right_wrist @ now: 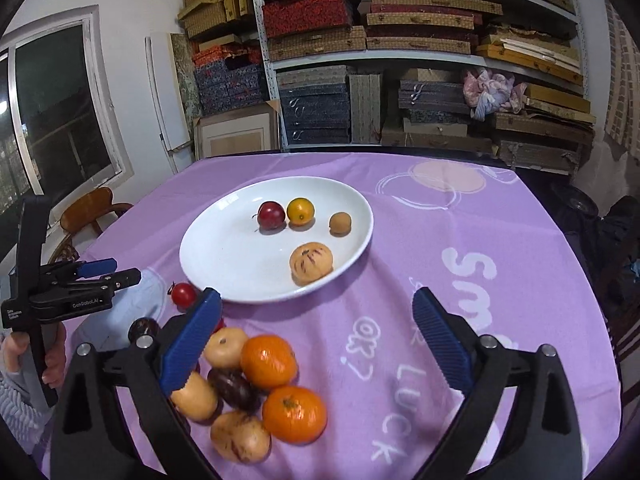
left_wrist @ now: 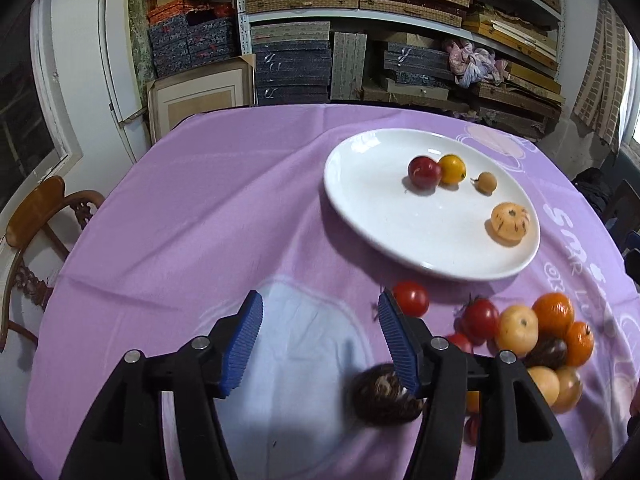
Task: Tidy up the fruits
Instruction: 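Carry the plum and tan fruit onto the white plate and release both, then lower the left gripper onto the dark brown passion fruit and close it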
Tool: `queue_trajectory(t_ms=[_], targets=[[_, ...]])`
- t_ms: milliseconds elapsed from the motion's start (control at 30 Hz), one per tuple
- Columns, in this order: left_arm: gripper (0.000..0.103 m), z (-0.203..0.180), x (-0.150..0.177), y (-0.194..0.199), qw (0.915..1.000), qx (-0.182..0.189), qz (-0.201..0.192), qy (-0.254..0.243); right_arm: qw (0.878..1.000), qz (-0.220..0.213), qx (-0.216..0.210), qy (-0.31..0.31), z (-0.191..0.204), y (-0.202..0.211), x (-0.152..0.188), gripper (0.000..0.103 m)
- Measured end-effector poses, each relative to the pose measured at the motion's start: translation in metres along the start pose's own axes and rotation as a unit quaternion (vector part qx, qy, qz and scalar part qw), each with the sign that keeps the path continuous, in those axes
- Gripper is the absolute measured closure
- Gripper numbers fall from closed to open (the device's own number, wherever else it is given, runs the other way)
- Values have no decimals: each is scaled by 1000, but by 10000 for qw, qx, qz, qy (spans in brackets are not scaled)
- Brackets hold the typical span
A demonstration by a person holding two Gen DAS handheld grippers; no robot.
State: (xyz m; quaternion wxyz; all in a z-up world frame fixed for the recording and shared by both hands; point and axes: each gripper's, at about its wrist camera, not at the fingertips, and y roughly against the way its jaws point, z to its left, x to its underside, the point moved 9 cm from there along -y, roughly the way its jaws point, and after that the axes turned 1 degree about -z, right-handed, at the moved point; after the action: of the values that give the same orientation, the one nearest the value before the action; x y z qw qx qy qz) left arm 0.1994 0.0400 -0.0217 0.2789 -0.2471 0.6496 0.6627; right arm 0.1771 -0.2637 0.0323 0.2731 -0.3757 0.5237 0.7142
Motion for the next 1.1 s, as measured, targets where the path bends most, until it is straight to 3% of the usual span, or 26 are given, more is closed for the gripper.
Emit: queue_trajectory(t_ms=[167,500,733,1100], targets=[[37,1,34,8,10000,-10,26,76,9984,-262,87,-491,-24,18,30,7],[31,-27,40,-4,9997,226,-29,-112,9912,-72,-27,-1321,-63,9,36,7],[27,-33,47,-9,9993,71,-12,-359,9941,-122,10,-1074,-51,13,32,7],[22,-13,49,-15,9999,31,126,-68,9953,-81,43,-964,-47,10,33,7]])
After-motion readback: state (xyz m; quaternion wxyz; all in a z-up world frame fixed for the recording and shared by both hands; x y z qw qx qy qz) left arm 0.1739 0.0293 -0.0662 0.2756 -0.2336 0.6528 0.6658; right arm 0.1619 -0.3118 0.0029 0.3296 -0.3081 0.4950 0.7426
